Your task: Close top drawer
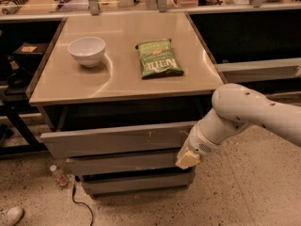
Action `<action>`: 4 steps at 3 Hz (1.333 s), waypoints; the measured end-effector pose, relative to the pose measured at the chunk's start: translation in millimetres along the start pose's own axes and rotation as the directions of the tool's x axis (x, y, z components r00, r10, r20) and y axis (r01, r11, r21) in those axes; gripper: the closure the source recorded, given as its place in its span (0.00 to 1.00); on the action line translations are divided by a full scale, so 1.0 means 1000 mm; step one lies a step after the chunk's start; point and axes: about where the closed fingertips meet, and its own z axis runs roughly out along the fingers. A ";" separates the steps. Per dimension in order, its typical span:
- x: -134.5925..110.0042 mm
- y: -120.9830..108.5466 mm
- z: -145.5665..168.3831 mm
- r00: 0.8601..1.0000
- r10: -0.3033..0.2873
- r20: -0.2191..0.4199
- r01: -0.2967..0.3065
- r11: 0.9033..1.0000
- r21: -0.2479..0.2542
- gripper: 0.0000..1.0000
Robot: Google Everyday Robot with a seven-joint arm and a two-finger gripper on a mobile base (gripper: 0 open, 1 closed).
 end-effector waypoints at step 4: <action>-0.013 -0.063 0.014 1.000 -0.010 -0.015 0.011 0.999 0.033 1.00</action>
Offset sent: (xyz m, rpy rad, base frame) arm 0.0536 -0.0030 -0.0126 -0.0326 -0.0378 -0.0104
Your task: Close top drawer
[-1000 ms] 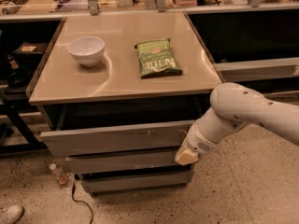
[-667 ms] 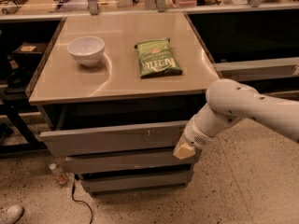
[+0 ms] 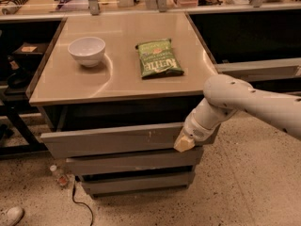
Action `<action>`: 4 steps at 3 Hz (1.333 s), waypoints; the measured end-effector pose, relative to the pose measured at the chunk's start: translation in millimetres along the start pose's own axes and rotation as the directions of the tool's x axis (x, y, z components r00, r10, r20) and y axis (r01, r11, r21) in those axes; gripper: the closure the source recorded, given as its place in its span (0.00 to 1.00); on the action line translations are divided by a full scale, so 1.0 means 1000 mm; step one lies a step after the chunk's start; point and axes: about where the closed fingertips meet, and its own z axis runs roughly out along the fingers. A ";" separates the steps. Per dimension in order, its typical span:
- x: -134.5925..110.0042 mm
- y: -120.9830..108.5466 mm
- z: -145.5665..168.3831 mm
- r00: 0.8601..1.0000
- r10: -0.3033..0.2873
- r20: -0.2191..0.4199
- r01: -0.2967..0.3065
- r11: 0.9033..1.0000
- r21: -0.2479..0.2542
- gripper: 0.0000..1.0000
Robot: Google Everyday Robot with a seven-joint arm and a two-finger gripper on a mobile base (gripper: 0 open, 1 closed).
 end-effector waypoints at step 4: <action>0.000 0.000 0.000 1.000 0.000 0.001 0.000 1.000 0.000 0.12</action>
Offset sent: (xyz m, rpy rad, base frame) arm 0.0005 0.0002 0.0001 0.0005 -0.0005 -0.0002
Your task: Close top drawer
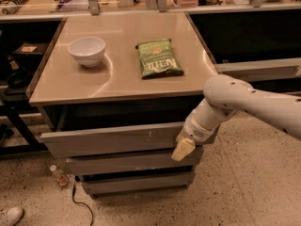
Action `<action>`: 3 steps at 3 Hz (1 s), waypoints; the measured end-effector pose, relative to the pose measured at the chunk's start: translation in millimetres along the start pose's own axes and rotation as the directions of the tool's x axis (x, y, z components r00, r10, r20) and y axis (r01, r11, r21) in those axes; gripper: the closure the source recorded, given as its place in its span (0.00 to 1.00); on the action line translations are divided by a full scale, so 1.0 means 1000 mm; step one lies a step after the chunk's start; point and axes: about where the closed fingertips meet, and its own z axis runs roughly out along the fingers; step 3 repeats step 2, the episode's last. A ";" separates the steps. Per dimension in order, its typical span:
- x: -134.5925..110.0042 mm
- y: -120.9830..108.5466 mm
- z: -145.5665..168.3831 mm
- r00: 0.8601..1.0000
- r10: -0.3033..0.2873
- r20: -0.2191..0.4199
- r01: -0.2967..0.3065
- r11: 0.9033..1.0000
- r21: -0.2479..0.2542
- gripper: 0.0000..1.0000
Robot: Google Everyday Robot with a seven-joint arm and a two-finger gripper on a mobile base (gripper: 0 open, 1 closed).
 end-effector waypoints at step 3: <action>0.000 0.000 0.000 1.000 0.000 0.000 0.000 1.000 0.000 0.00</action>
Offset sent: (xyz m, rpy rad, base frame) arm 0.0000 0.0000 0.0000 0.0000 0.0000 0.0000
